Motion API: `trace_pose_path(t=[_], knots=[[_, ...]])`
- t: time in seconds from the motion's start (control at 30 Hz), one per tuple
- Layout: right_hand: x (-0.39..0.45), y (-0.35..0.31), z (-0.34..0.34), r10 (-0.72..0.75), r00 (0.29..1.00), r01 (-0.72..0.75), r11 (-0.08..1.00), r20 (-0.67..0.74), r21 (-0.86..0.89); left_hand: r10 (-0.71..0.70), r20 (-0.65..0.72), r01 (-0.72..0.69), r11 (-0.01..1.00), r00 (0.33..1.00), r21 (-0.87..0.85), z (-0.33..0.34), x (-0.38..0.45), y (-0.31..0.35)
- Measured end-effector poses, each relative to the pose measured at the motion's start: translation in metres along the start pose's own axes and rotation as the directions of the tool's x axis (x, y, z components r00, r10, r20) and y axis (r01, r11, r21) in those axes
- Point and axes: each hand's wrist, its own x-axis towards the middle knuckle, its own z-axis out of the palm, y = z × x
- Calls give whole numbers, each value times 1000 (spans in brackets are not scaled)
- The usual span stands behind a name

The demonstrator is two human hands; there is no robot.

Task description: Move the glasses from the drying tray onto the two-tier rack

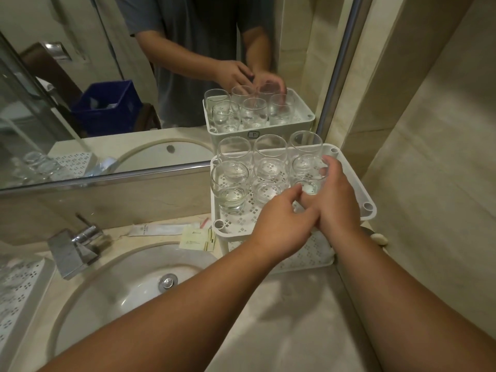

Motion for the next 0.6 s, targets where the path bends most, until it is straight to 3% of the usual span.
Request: trace_pose_path(t=[0.3, 0.43, 0.6], knots=[[-5, 1, 4, -52, 998, 49, 996, -38, -76, 8, -34, -11, 998, 999, -70, -1, -6, -8], [-16, -2, 1, -118, 983, 109, 992, -141, -69, -5, -40, -1, 990, 999, -144, -1, -12, -9], [-39, -12, -7, -206, 950, 217, 976, -235, 21, 88, -50, -96, 979, 995, -178, -12, -31, -10]])
